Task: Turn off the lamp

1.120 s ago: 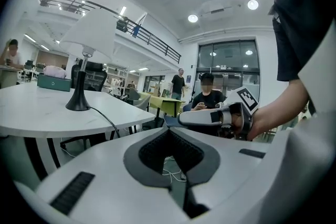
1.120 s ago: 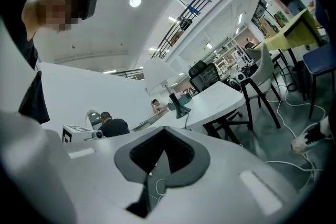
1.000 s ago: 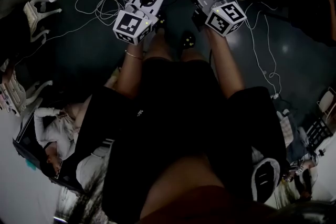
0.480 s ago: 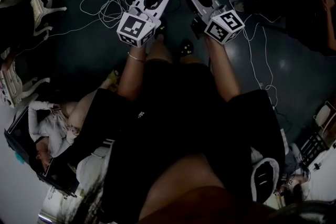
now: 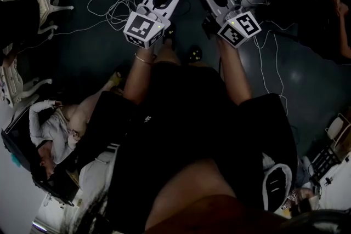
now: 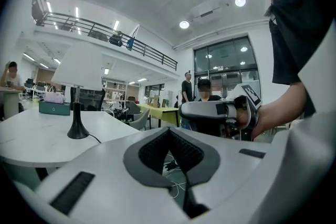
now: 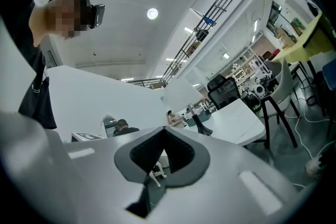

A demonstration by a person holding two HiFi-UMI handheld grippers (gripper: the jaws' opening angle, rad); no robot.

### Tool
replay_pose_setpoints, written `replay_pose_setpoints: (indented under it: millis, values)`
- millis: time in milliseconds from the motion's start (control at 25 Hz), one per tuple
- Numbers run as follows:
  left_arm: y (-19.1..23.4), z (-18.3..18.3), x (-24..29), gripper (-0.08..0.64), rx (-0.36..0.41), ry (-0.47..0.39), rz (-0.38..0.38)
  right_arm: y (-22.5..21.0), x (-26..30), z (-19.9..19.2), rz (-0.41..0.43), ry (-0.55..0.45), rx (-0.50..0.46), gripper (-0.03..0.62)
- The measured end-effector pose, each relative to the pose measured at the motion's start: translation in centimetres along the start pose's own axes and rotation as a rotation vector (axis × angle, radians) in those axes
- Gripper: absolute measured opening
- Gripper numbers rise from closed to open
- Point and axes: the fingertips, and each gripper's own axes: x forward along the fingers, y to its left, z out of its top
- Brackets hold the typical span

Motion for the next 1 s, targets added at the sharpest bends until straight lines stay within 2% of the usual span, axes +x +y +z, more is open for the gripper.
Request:
replay_pose_setpoints:
  millis: [360, 1000]
  values:
    - [-0.2, 3.3, -0.1, 0.008, 0.014, -0.054, -0.009, 1.2, 0.5, 3.0, 0.033, -0.021, -0.051, 0.000]
    - [-0.2, 6.8, 1.6, 0.008, 0.074, -0.076, -0.055, 1.8, 0.7, 7.5, 0.070, -0.038, -0.116, 0.000]
